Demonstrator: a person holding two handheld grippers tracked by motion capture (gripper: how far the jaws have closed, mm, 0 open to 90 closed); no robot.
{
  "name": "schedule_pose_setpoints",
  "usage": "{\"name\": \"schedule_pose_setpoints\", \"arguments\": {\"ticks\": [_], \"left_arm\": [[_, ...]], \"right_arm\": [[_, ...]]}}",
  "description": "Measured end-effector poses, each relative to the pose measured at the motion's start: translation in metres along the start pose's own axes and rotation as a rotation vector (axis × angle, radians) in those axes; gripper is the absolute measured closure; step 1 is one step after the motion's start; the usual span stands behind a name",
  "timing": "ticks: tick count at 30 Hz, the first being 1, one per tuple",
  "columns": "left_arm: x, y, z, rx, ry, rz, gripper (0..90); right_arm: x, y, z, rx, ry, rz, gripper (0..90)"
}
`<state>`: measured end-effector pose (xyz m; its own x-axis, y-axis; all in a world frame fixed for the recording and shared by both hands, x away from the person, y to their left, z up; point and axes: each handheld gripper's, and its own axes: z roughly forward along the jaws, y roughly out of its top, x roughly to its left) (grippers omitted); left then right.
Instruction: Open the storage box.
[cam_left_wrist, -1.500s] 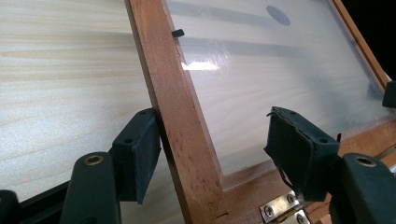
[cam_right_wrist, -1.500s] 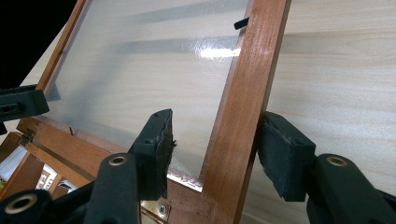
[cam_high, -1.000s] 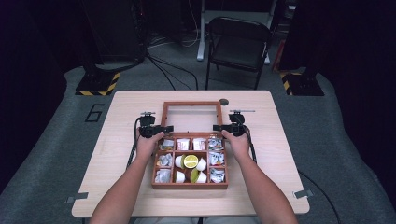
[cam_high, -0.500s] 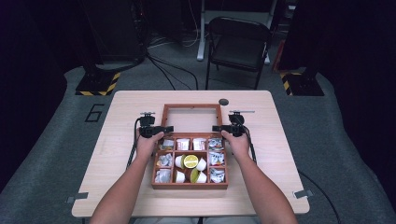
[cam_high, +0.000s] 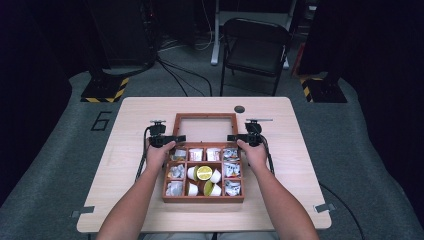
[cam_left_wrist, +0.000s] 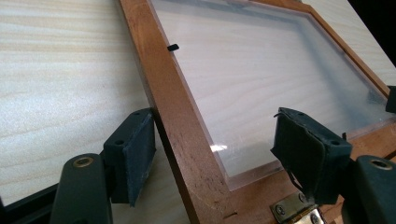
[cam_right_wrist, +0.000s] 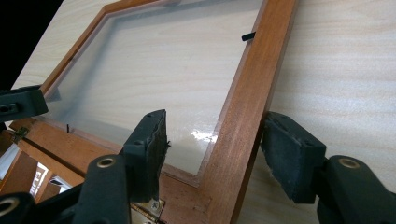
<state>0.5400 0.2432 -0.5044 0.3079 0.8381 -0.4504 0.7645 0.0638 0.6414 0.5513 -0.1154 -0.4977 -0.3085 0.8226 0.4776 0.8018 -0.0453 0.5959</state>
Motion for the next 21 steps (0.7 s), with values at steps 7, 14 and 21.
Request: {"name": "schedule_pose_setpoints", "arguments": {"ticks": [7, 14, 21], "left_arm": [[0.000, 0.000, 0.000, 0.001, -0.001, -0.012, 29.7], [0.002, 0.000, -0.002, -0.002, 0.005, -0.024, 30.8], [0.006, -0.001, -0.015, -0.015, 0.019, -0.033, 32.8]], "right_arm": [[-0.001, 0.000, 0.001, 0.008, 0.005, 0.016, 40.2], [0.000, 0.000, -0.001, 0.009, 0.002, 0.036, 39.7], [-0.007, -0.003, -0.012, -0.012, -0.012, 0.058, 39.0]]}}
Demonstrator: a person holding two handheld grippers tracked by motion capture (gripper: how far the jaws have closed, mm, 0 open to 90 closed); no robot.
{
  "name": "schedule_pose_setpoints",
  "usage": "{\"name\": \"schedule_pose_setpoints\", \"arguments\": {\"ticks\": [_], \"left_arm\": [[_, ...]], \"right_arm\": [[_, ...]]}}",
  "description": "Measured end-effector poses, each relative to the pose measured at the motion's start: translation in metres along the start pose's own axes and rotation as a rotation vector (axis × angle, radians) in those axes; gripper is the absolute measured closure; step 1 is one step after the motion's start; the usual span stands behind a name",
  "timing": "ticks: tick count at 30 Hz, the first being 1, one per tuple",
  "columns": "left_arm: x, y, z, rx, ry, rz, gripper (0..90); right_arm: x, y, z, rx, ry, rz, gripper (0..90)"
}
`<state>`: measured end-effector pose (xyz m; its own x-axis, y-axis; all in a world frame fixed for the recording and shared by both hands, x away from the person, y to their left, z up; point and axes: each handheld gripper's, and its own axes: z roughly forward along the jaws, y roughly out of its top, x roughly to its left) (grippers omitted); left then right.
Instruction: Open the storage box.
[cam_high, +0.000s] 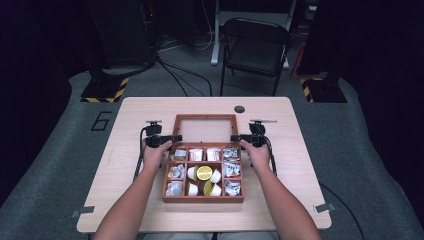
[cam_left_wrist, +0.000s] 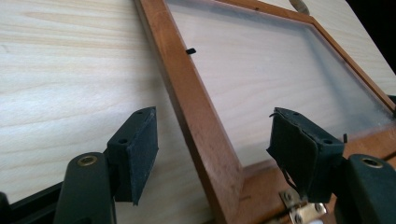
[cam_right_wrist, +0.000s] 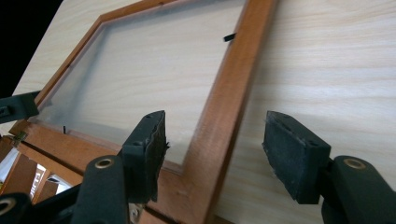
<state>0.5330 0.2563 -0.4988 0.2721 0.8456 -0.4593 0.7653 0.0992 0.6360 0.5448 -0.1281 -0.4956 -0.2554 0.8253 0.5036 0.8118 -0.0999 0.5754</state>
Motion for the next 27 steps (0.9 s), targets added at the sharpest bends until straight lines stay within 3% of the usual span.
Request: {"name": "schedule_pose_setpoints", "arguments": {"ticks": [3, 8, 12, 18, 22, 27], "left_arm": [[-0.001, 0.000, -0.010, -0.003, 0.010, 0.015, 34.3], [-0.006, 0.000, -0.027, 0.029, 0.025, 0.064, 35.5], [-0.015, 0.000, -0.042, 0.008, 0.006, 0.089, 35.5], [-0.031, -0.003, -0.061, -0.020, -0.016, 0.147, 36.7], [-0.037, -0.008, -0.071, -0.051, -0.047, 0.142, 37.4], [-0.044, -0.013, -0.085, -0.062, -0.054, 0.153, 37.4]], "right_arm": [[0.004, 0.000, -0.010, -0.009, -0.010, -0.049, 38.7], [0.026, 0.000, -0.029, -0.045, -0.029, -0.192, 39.4], [0.042, -0.004, -0.042, -0.055, -0.010, -0.244, 39.4], [0.061, -0.014, -0.058, -0.062, -0.034, -0.327, 39.4], [0.071, -0.024, -0.070, -0.073, -0.013, -0.344, 39.4], [0.081, -0.041, -0.084, -0.079, -0.016, -0.432, 41.2]]}}
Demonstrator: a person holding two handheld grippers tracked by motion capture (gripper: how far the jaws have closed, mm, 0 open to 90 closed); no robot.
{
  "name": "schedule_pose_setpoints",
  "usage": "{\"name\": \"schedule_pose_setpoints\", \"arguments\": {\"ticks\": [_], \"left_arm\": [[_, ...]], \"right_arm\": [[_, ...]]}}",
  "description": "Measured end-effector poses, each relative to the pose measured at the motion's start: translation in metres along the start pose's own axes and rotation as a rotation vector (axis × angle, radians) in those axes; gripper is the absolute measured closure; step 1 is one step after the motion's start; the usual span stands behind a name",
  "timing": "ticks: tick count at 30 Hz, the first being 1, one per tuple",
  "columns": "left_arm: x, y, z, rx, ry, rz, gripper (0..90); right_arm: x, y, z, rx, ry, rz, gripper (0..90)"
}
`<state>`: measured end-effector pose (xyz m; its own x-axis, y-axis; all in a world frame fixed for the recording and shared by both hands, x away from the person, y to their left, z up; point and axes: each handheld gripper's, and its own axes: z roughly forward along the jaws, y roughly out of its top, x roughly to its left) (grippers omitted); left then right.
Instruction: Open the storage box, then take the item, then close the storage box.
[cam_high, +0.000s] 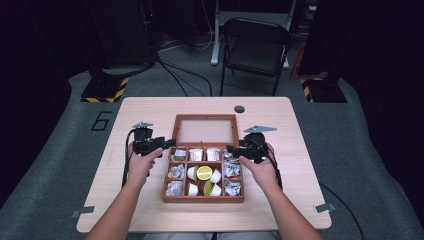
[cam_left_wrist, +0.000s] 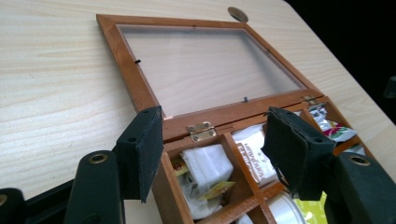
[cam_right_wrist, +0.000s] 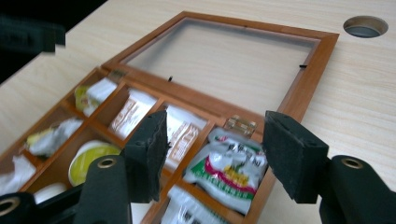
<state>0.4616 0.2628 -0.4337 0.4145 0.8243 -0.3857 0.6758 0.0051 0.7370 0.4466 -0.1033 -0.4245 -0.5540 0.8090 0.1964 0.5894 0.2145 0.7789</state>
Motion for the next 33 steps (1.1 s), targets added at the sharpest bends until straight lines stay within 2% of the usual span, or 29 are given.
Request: {"name": "schedule_pose_setpoints", "arguments": {"ticks": [4, 7, 10, 15, 17, 20, 29, 33], "left_arm": [[-0.007, -0.006, -0.007, -0.009, 0.003, 0.016, 37.2], [-0.010, -0.009, -0.011, -0.011, 0.001, 0.030, 37.1], [-0.010, -0.013, -0.011, 0.005, -0.004, 0.038, 37.1], [-0.011, -0.014, -0.011, 0.005, -0.013, 0.046, 37.0], [-0.011, -0.014, -0.011, 0.005, -0.010, 0.046, 37.1], [-0.010, -0.015, -0.012, 0.006, -0.014, 0.039, 37.0], [-0.012, -0.016, -0.013, -0.001, -0.021, 0.040, 37.0], [-0.013, -0.017, -0.014, -0.002, -0.020, 0.039, 37.1]], "right_arm": [[0.006, -0.008, -0.004, -0.008, 0.038, -0.008, 42.6], [0.009, -0.011, -0.001, 0.012, 0.037, -0.035, 42.7], [0.013, -0.015, 0.005, 0.011, 0.086, -0.026, 43.0], [0.028, -0.021, 0.016, 0.047, 0.126, -0.078, 42.4], [0.037, -0.023, 0.020, 0.064, 0.129, -0.113, 42.0], [0.045, -0.026, 0.024, 0.072, 0.139, -0.137, 41.8], [0.055, -0.032, 0.035, 0.114, 0.155, -0.129, 41.3], [0.060, -0.034, 0.043, 0.134, 0.163, -0.145, 38.7]]}}
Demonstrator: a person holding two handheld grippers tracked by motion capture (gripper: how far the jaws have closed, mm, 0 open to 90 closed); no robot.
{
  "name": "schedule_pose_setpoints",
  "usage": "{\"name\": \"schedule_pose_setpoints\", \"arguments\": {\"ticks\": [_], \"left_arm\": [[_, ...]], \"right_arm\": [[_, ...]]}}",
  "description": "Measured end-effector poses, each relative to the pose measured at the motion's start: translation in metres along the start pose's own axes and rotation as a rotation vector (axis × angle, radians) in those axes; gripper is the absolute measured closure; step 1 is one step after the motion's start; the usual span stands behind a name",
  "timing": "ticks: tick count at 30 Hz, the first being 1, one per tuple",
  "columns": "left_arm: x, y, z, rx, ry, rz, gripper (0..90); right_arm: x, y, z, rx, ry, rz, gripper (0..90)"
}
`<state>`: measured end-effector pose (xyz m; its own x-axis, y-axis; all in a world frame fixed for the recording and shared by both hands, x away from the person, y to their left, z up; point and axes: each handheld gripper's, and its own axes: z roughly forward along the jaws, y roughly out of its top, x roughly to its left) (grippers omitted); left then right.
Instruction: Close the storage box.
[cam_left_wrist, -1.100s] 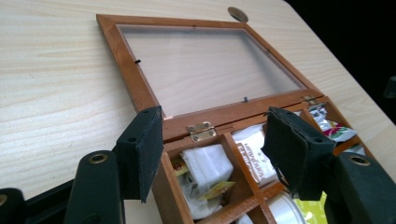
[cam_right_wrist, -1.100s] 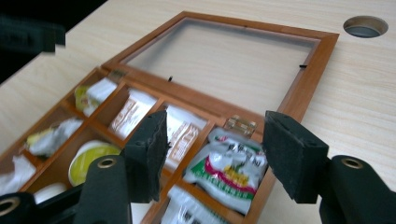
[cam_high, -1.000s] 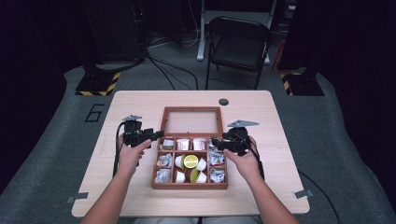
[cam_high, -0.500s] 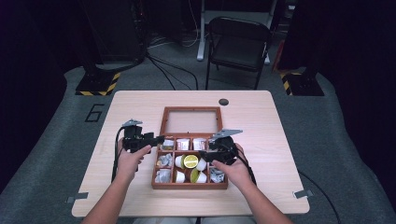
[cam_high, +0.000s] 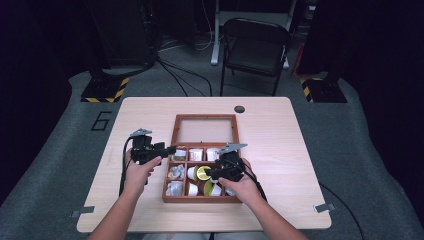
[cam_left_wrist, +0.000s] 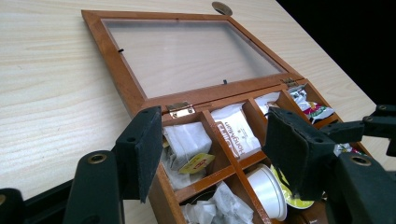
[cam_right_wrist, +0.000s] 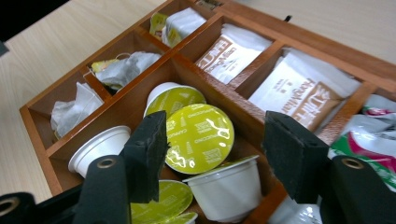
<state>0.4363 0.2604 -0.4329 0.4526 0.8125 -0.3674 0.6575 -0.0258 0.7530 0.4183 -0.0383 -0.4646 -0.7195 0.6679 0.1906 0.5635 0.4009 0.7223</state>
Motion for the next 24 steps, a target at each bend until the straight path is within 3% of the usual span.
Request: {"name": "schedule_pose_setpoints", "arguments": {"ticks": [7, 24], "left_arm": [[0.003, -0.002, -0.004, -0.015, 0.009, -0.012, 37.0], [0.008, -0.005, -0.016, -0.041, 0.012, -0.043, 37.0]], "right_arm": [[0.006, -0.001, 0.012, 0.035, 0.001, -0.037, 35.8], [0.011, 0.000, 0.030, 0.099, -0.001, -0.074, 29.3]]}}
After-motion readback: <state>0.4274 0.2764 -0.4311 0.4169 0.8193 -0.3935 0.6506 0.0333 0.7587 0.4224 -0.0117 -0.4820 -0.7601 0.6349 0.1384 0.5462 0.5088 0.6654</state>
